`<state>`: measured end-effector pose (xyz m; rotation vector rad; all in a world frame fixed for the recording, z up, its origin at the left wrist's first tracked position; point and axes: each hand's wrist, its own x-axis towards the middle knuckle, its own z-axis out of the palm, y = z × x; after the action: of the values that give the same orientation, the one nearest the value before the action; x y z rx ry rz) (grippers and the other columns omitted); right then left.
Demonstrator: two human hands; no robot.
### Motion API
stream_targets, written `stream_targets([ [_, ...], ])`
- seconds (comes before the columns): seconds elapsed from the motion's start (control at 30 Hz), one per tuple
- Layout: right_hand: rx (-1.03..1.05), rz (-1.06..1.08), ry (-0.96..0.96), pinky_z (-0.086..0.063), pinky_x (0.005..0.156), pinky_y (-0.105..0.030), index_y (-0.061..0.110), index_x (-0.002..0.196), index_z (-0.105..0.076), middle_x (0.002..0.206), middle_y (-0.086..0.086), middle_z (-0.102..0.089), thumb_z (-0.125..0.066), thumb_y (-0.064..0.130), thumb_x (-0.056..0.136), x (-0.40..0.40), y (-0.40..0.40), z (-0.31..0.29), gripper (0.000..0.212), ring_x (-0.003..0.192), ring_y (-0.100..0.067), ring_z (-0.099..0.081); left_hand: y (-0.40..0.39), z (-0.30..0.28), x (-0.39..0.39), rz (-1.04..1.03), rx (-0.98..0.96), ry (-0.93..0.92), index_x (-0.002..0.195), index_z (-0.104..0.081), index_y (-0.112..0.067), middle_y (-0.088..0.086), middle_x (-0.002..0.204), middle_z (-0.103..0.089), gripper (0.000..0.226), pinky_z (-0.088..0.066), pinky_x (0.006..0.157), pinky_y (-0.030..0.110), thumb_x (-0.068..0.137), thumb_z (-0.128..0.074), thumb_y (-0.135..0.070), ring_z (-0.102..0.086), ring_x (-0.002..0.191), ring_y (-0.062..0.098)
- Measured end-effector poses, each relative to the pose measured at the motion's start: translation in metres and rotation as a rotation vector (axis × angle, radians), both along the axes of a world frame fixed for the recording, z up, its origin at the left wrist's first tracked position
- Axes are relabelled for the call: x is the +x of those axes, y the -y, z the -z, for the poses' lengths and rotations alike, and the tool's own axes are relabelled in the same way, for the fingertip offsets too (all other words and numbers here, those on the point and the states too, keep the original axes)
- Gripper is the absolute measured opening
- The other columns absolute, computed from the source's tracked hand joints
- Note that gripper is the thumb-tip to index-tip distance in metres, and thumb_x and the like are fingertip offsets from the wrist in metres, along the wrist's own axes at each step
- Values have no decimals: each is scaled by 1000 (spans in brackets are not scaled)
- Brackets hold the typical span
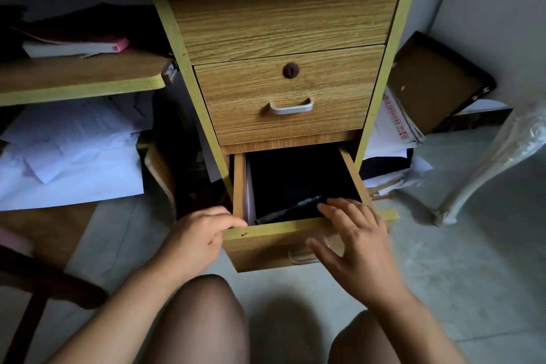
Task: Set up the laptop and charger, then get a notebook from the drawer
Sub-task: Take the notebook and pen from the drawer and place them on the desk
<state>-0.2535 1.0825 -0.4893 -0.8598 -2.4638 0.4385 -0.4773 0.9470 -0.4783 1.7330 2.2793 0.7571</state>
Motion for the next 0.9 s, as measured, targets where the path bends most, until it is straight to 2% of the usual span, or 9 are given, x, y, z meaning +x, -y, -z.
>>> stream_targets([
  [0.03, -29, 0, 46, -39, 98, -40, 18, 113, -60, 109, -1, -65, -55, 48, 80, -2, -1, 0, 45, 105, -24, -56, 0, -1, -1, 1, -15, 5, 95, -72, -19, -10, 88, -63, 48, -52, 73, 36, 77, -45, 17, -60, 80, 12],
  [0.1, -69, 2, 70, -41, 96, -40, 17, 109, -62, 101, -2, -66, -55, 47, 83, -5, -1, -1, 40, 99, -24, -57, -1, -5, -4, -3, -34, 7, 98, -71, -18, -15, 87, -59, 46, -52, 74, 30, 79, -46, 14, -59, 80, 5],
  [0.2, -98, 2, 44, -44, 79, -37, 21, 89, -66, 85, 1, -65, -54, 45, 85, -6, -3, -5, 28, 85, -21, -57, -9, -8, -5, 9, -27, -11, 103, -68, -21, -18, 92, -58, 36, -52, 75, 29, 85, -49, 4, -59, 84, 5],
  [0.27, -110, -18, 45, -43, 69, -34, 19, 75, -64, 72, 3, -60, -53, 45, 85, -4, -2, -6, 30, 75, -20, -56, -18, -8, -3, 35, -37, -27, 106, -67, -22, -15, 97, -60, 29, -51, 78, 30, 88, -50, -6, -59, 88, 7],
  [0.33, -135, -23, 57, -36, 58, -25, 18, 68, -62, 65, 7, -53, -53, 46, 84, -1, 2, -7, 33, 67, -16, -54, -28, -5, 1, 40, -81, -21, 108, -65, -25, -15, 100, -59, 25, -50, 79, 29, 89, -52, -14, -58, 90, 6],
  [0.47, -151, -8, 124, -34, 49, -24, 24, 72, -60, 56, 13, -46, -50, 51, 82, 4, 9, -3, 31, 54, -12, -48, -46, 5, 16, 96, -219, -46, 113, -61, -29, -15, 103, -58, 26, -49, 77, 27, 86, -58, -28, -55, 85, 3],
  [0.57, -147, 21, 152, -24, 45, -19, 25, 72, -59, 49, 14, -37, -53, 52, 80, 7, 9, -3, 29, 52, -12, -45, -57, 13, 31, 170, -345, -106, 114, -59, -30, -10, 112, -60, 31, -50, 82, 32, 84, -60, -34, -57, 95, 10],
  [0.7, -130, -6, 200, -31, 51, -20, 28, 82, -61, 63, 14, -49, -55, 51, 78, 7, 9, -4, 24, 65, -14, -59, -69, 26, 48, 223, -493, -218, 113, -57, -26, -1, 114, -59, 36, -48, 88, 39, 81, -61, -42, -55, 106, 22],
  [0.9, -109, 27, 228, -42, 60, -25, 29, 97, -56, 89, 6, -65, -56, 47, 80, 11, 0, -5, 25, 78, -15, -59, -79, 35, 55, 217, -543, -263, 103, -58, -18, 9, 110, -62, 28, -46, 83, 38, 82, -62, -35, -57, 103, 30],
])
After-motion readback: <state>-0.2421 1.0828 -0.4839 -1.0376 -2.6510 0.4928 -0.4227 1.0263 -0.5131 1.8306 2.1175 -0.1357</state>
